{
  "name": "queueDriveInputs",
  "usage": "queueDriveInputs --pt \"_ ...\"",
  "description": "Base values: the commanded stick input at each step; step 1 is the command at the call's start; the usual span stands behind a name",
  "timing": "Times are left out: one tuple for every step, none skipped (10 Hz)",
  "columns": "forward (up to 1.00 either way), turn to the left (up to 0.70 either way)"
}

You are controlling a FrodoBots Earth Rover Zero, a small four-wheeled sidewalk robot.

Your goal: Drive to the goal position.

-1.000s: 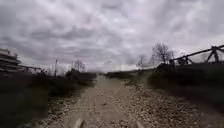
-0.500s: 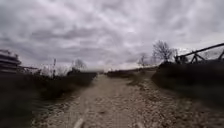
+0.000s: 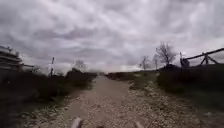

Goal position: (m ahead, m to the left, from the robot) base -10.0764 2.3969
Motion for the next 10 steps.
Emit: queueDriveInputs --pt "0.69 0.0" --pt "0.57 0.0" --pt "0.33 0.0" --pt "0.15 0.0" --pt "0.04 0.0" --pt "0.0 0.0" --pt "0.0 0.0" --pt "0.0 0.0" --pt "0.0 0.0" --pt "0.0 0.0"
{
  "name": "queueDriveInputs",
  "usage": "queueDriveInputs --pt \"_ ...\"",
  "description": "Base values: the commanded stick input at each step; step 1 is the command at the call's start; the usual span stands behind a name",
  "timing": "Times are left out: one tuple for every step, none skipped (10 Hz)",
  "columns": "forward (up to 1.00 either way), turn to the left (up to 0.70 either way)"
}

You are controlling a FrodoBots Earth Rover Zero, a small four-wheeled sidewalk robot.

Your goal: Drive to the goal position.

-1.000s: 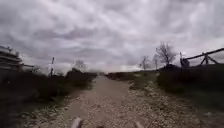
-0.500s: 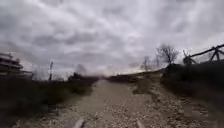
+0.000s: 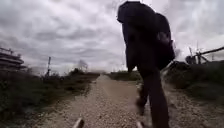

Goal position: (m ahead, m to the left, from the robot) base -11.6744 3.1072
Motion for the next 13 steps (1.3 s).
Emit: queueDriveInputs --pt "0.0 0.0" --pt "0.0 0.0" --pt "0.0 0.0" --pt "0.0 0.0" --pt "0.0 -0.14" --pt "0.0 -0.37" --pt "0.0 -0.57" --pt "0.0 -0.7" --pt "0.0 -0.7" --pt "0.0 -0.7" --pt "0.0 -0.7" --pt "0.0 -0.7" --pt "0.0 -0.7"
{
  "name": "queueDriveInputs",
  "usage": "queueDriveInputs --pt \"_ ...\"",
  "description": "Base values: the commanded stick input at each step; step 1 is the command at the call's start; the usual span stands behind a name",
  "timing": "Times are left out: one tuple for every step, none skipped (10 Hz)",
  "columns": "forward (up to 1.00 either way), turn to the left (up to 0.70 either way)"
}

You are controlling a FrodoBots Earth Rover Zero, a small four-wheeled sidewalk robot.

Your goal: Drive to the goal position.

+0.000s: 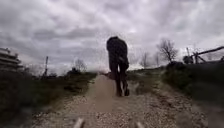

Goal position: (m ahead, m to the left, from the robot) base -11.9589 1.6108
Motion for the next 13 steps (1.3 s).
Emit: queueDriveInputs --pt "0.0 -0.7" --pt "0.0 -0.7" --pt "0.0 -0.7" --pt "0.0 -0.7" --pt "0.0 -0.7" --pt "0.0 -0.7" --pt "0.0 -0.7" --pt "0.0 -0.7" --pt "0.0 -0.7" --pt "0.0 -0.7" --pt "0.0 -0.7" --pt "0.0 -0.7" --pt "0.0 -0.7"
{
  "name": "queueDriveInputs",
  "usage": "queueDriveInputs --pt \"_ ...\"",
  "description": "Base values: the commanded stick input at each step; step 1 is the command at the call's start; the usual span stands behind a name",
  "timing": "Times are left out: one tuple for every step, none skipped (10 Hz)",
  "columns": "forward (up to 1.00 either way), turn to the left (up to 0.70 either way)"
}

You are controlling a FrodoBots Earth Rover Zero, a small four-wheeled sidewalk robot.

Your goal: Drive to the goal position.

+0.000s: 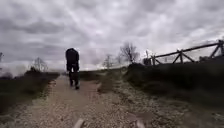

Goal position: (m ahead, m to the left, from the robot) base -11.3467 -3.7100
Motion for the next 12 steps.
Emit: queueDriveInputs --pt "0.0 -0.7" --pt "0.0 -0.7" --pt "0.0 -0.7" --pt "0.0 -0.7" --pt "0.0 -0.7" --pt "0.0 -0.7" --pt "0.0 -0.7" --pt "0.0 -0.7" --pt "0.0 -0.7" --pt "0.0 -0.7" --pt "0.0 -0.7" --pt "0.0 -0.7"
